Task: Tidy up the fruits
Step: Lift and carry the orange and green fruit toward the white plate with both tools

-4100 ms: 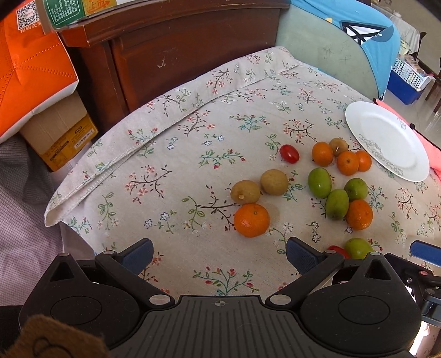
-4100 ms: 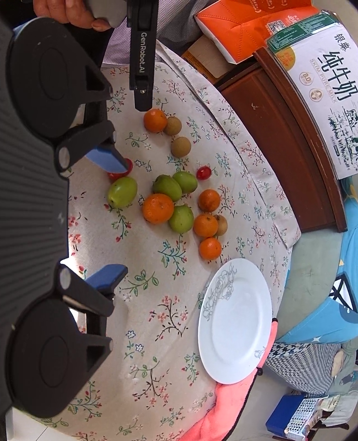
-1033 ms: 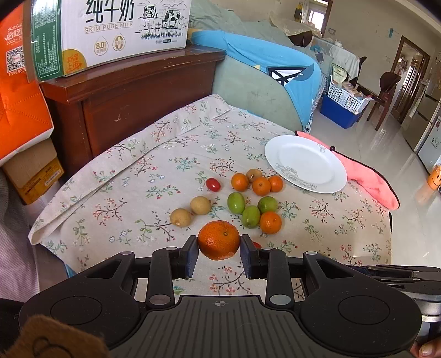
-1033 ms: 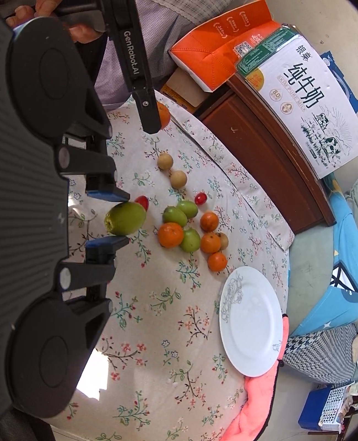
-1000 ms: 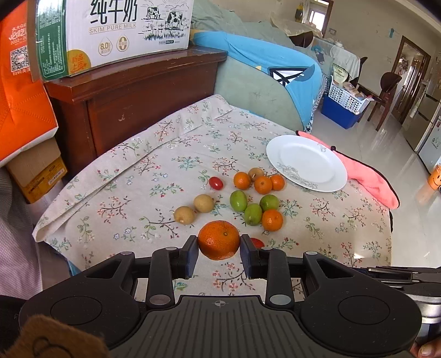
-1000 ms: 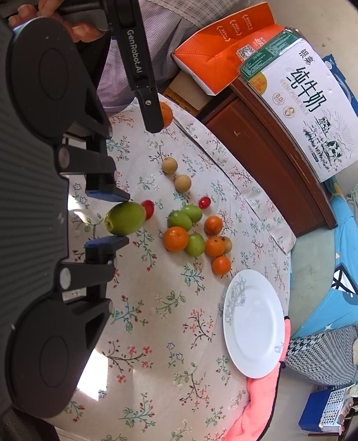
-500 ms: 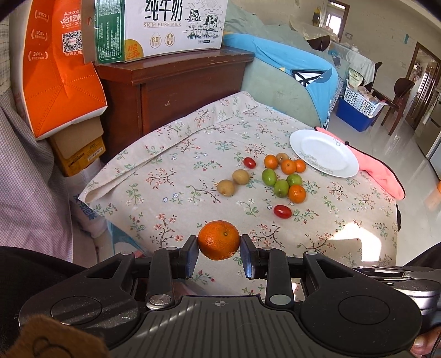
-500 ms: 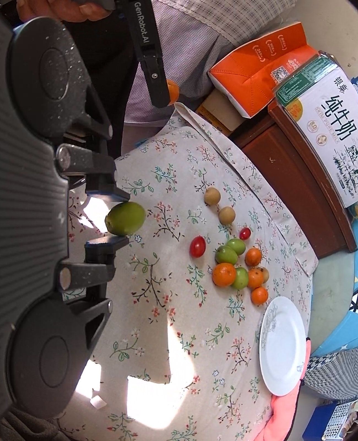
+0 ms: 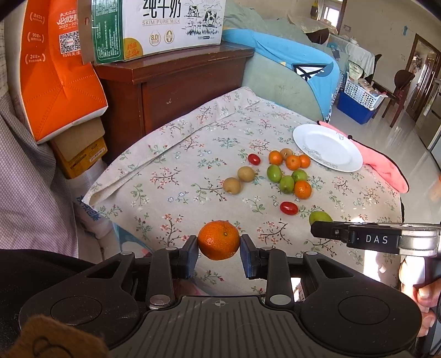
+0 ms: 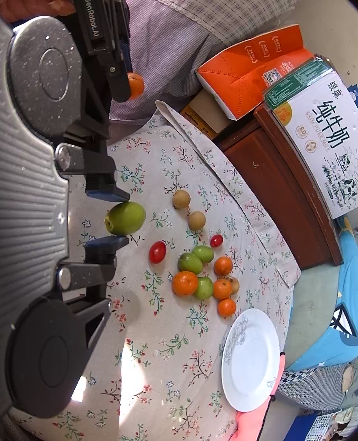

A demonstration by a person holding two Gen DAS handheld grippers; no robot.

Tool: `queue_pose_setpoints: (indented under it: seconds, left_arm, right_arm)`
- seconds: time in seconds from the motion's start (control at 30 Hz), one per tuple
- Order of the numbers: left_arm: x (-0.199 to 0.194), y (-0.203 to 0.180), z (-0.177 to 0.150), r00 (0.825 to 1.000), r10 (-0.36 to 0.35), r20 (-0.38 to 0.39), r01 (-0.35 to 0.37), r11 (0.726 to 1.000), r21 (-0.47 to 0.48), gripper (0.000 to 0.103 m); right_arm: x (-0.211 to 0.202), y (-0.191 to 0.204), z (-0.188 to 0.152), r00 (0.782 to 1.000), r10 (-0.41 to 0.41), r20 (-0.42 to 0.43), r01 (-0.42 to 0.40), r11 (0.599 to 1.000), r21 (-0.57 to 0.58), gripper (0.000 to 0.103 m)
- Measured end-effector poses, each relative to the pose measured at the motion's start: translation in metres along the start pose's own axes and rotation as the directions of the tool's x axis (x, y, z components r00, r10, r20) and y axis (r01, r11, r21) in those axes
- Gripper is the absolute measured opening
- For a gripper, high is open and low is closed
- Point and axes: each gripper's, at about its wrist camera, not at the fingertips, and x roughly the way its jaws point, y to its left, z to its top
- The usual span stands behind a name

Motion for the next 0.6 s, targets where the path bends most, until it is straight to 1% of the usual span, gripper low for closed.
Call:
queue_pose_setpoints:
  seconds: [0.17, 0.27, 0.33, 0.47, 0.6]
  left_arm:
    - [0.000, 0.012, -0.003, 1.000, 0.023, -0.018, -0.024, 0.999, -0.035, 0.030]
    - [-0.002, 0.015, -0.001, 0.999, 0.036, -0.004, -0.036, 0.999, -0.038, 0.030]
    - [-0.003, 0.016, 0.004, 0.999, 0.043, 0.007, -0.042, 0.998, -0.055, 0.030]
    - [0.005, 0.007, 0.019, 0.999, 0.032, 0.037, -0.029, 0.997, -0.071, 0.030]
    - [0.028, -0.014, 0.035, 0.999, -0.025, 0.030, 0.027, 0.998, -0.059, 0.030]
  right_arm:
    - [0.013, -0.003, -0.006, 0.998, 0.040, -0.055, -0.037, 0.998, 0.042, 0.027]
    - [0.015, -0.001, -0.009, 0.995, 0.079, -0.056, -0.077, 0.996, 0.043, 0.027]
    - [0.014, 0.002, -0.006, 0.995, 0.089, -0.051, -0.088, 0.996, 0.018, 0.027]
    - [0.004, -0.004, 0.011, 0.998, 0.057, 0.005, -0.057, 0.998, -0.019, 0.027]
    - [-0.005, -0.029, 0.037, 0.998, -0.010, 0.061, 0.011, 1.000, -0.013, 0.027]
